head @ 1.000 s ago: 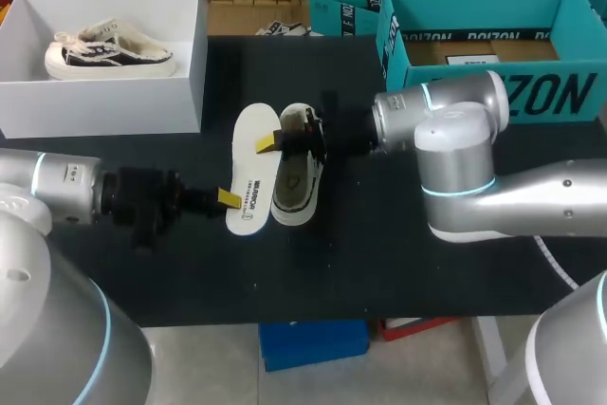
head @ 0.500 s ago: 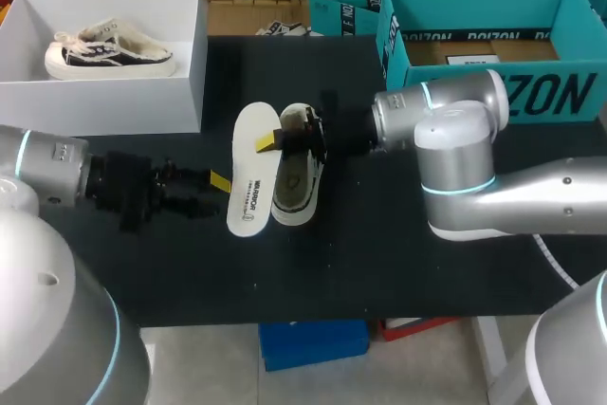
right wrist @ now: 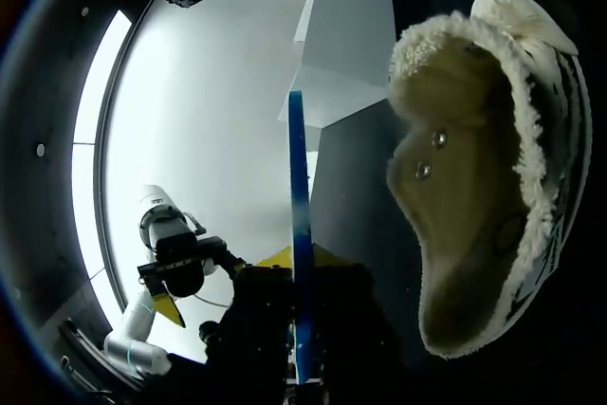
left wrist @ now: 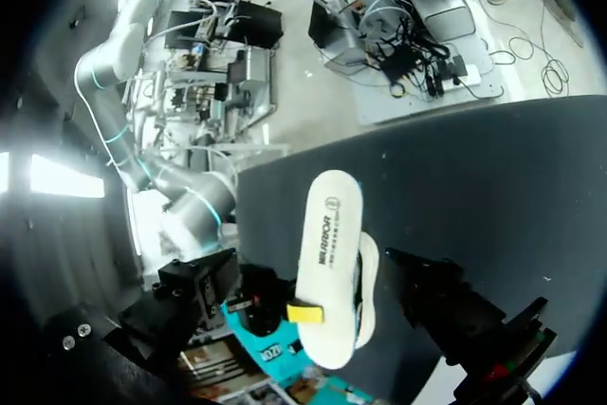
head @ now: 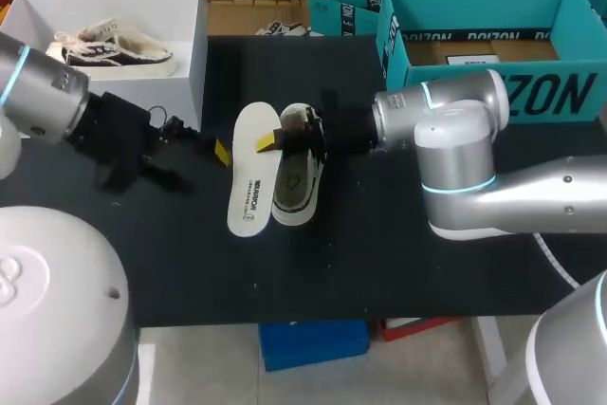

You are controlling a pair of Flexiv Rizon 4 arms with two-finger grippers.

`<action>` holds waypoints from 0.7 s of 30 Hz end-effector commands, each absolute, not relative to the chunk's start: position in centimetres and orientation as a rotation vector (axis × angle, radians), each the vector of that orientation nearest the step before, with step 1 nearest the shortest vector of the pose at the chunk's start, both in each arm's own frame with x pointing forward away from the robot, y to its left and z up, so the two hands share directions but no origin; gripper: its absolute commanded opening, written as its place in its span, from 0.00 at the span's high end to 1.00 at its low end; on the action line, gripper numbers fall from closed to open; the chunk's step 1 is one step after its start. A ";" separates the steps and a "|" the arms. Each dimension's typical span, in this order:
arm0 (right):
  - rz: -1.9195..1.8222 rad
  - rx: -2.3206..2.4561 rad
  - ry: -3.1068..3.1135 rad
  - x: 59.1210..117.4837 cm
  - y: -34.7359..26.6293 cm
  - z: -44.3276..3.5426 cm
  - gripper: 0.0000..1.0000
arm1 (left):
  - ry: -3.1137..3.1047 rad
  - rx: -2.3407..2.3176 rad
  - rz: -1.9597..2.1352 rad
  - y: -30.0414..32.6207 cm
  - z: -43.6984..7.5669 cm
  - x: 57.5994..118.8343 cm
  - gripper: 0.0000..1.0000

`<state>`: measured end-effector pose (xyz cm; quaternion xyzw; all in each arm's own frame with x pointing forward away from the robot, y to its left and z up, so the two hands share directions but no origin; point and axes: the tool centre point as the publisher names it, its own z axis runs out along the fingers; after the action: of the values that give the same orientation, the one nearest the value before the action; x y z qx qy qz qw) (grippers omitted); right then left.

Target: Take the shoe out of the shoebox, open the shoe tongue, remove and reinsert the insole, then place the shoe into the shoebox

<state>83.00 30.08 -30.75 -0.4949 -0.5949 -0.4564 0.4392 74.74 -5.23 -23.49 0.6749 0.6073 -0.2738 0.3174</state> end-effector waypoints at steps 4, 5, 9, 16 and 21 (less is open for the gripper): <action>-1.136 -1.231 -1.478 83.0 30.2 -30.8 1.00 | 1.919 2.143 -0.005 -7.8 -20.6 74.8 0.00; -1.136 -1.231 -1.478 83.0 30.2 -30.8 1.00 | 1.925 2.152 0.029 -8.1 -20.4 74.9 0.00; -1.136 -1.231 -1.478 83.0 30.2 -30.8 1.00 | 1.932 2.180 0.100 -9.5 -19.7 74.9 0.00; -1.136 -1.231 -1.478 83.0 30.2 -30.8 1.00 | 1.943 2.199 0.174 -11.1 -19.1 75.1 0.00; -1.136 -1.231 -1.478 83.0 30.2 -30.8 1.00 | 1.924 2.160 0.180 -11.7 -18.9 75.4 0.00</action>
<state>83.00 30.08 -30.78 -0.4946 -0.5945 -0.4569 0.4395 75.35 -11.04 -18.72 0.7434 0.6365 -0.0376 0.2022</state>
